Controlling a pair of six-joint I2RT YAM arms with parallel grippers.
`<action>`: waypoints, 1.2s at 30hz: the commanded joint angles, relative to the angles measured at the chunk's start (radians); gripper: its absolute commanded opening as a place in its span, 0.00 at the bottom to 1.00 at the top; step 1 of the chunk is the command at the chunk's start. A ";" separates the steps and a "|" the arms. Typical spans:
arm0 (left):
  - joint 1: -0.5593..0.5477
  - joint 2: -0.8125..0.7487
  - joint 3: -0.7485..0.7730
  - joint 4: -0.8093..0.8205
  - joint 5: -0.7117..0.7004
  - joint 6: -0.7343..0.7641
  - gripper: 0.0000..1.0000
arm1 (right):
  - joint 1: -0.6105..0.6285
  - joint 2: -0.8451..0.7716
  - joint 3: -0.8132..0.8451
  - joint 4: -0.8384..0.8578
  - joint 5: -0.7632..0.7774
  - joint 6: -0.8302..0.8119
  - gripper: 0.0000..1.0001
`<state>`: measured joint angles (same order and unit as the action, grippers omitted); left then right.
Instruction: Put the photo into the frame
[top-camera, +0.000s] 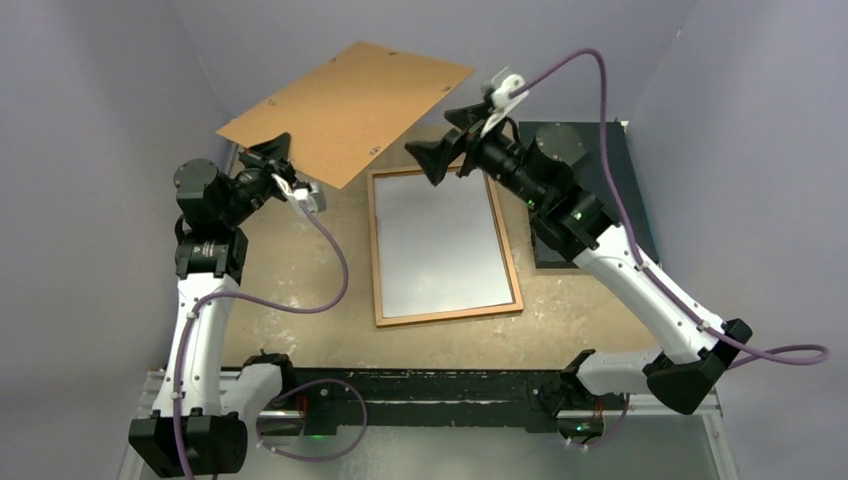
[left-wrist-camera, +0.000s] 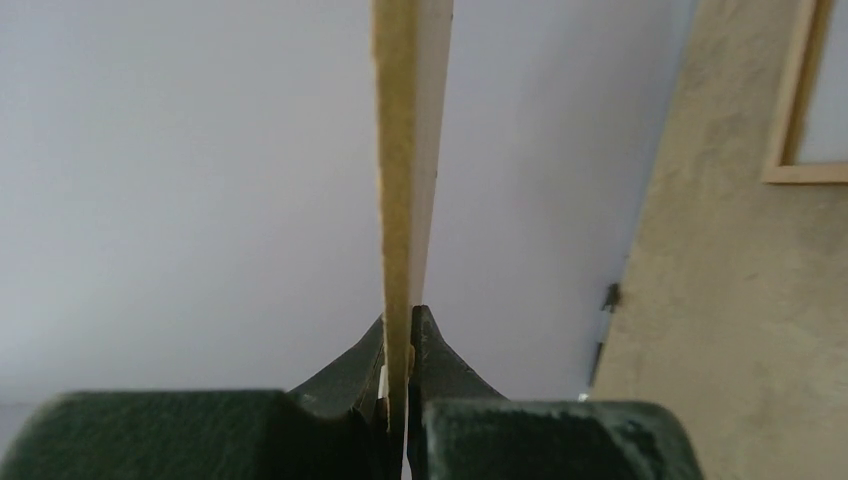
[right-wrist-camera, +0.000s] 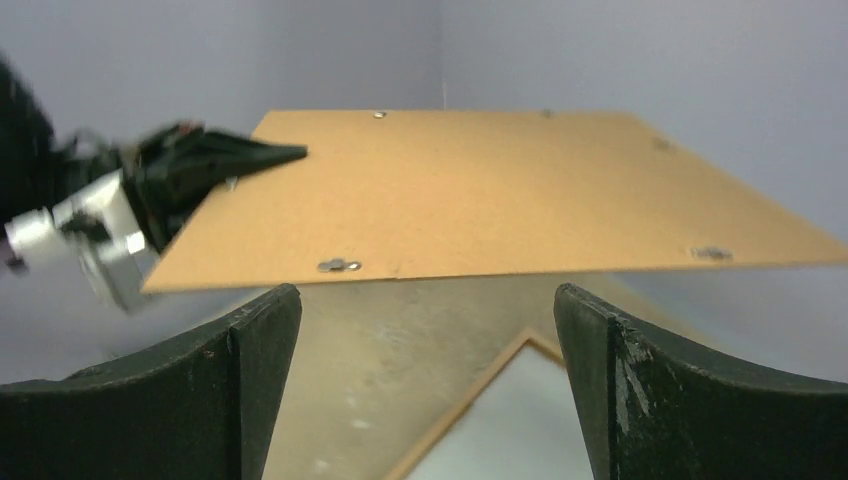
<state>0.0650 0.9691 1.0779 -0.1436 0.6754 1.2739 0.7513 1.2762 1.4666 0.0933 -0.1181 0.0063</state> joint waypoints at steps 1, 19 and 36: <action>0.001 -0.058 -0.086 0.502 -0.004 0.153 0.00 | -0.115 0.021 0.033 -0.016 -0.014 0.577 0.99; -0.001 -0.122 -0.241 0.623 0.021 0.330 0.00 | -0.156 0.162 -0.183 0.455 -0.200 1.137 0.93; -0.005 -0.145 -0.263 0.590 0.013 0.270 0.00 | -0.150 0.288 -0.226 0.730 -0.114 1.304 0.57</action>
<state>0.0639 0.8639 0.8028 0.3561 0.6815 1.5650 0.5991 1.5345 1.1831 0.7246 -0.2752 1.2716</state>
